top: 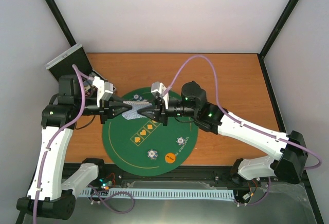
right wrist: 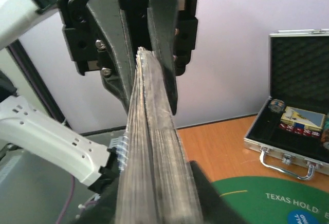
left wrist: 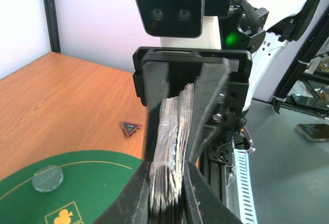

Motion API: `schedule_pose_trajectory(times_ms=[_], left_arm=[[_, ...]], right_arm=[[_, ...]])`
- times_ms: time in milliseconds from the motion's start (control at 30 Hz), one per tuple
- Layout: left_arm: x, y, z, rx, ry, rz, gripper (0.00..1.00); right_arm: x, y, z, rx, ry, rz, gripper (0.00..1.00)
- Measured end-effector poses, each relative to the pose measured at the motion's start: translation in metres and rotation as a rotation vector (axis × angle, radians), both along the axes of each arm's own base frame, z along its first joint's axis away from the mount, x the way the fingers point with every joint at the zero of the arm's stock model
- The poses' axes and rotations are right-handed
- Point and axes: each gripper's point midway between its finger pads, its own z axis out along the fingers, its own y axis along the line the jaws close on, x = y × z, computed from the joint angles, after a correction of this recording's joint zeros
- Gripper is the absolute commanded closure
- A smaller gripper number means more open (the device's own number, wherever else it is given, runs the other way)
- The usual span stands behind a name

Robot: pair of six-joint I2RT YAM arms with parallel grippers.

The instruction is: Distribute texas hold em gaming equipment

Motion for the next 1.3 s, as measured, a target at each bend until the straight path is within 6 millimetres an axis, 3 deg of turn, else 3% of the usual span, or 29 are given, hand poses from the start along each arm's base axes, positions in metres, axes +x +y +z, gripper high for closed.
schedule_pose_trajectory(times_ms=[100, 133, 167, 200, 233, 267, 500, 733, 800, 933, 1067, 1200, 1300], left_arm=[[-0.002, 0.000, 0.002, -0.007, -0.011, -0.009, 0.98], [-0.004, 0.000, 0.002, -0.007, -0.013, -0.010, 0.80], [-0.004, 0.000, 0.002, -0.005, -0.020, -0.007, 0.44], [-0.004, 0.000, 0.001, -0.001, -0.027, -0.002, 0.19], [-0.002, 0.001, -0.001, 0.008, -0.037, 0.012, 0.04], [0.000, 0.002, -0.004, 0.023, -0.046, 0.032, 0.01], [0.029, 0.022, -0.025, 0.225, -0.156, 0.197, 0.00], [0.057, 0.060, -0.008, 0.566, -0.445, 0.333, 0.00], [0.052, 0.067, -0.010, 0.646, -0.536, 0.317, 0.00], [0.017, 0.067, -0.012, 0.704, -0.783, 0.236, 0.00], [-0.018, 0.064, -0.038, 0.689, -0.909, 0.204, 0.00], [-0.012, 0.065, -0.071, 0.694, -0.855, 0.212, 0.00], [-0.002, 0.065, -0.084, 0.682, -0.766, 0.228, 0.00]], right_arm=[[-0.005, -0.001, 0.003, 0.008, 0.019, 0.036, 0.97], [-0.006, -0.001, 0.003, 0.008, 0.022, 0.041, 0.97], [-0.007, -0.001, 0.003, 0.007, 0.024, 0.046, 0.97], [-0.007, -0.001, 0.003, 0.006, 0.028, 0.047, 0.97], [-0.007, -0.001, 0.002, 0.003, 0.036, 0.045, 0.97], [-0.006, -0.001, 0.001, -0.004, 0.046, 0.031, 0.97], [0.029, -0.001, -0.004, -0.091, 0.158, -0.169, 0.97], [0.051, 0.008, -0.023, -0.195, 0.264, -0.280, 0.97], [0.050, 0.011, -0.035, -0.228, 0.287, -0.282, 0.97], [0.037, 0.025, -0.050, -0.255, 0.331, -0.216, 0.97], [0.022, 0.044, -0.062, -0.286, 0.368, -0.135, 0.97], [0.013, 0.061, -0.068, -0.306, 0.384, -0.074, 0.97], [0.011, 0.067, -0.067, -0.306, 0.391, -0.045, 0.97]])
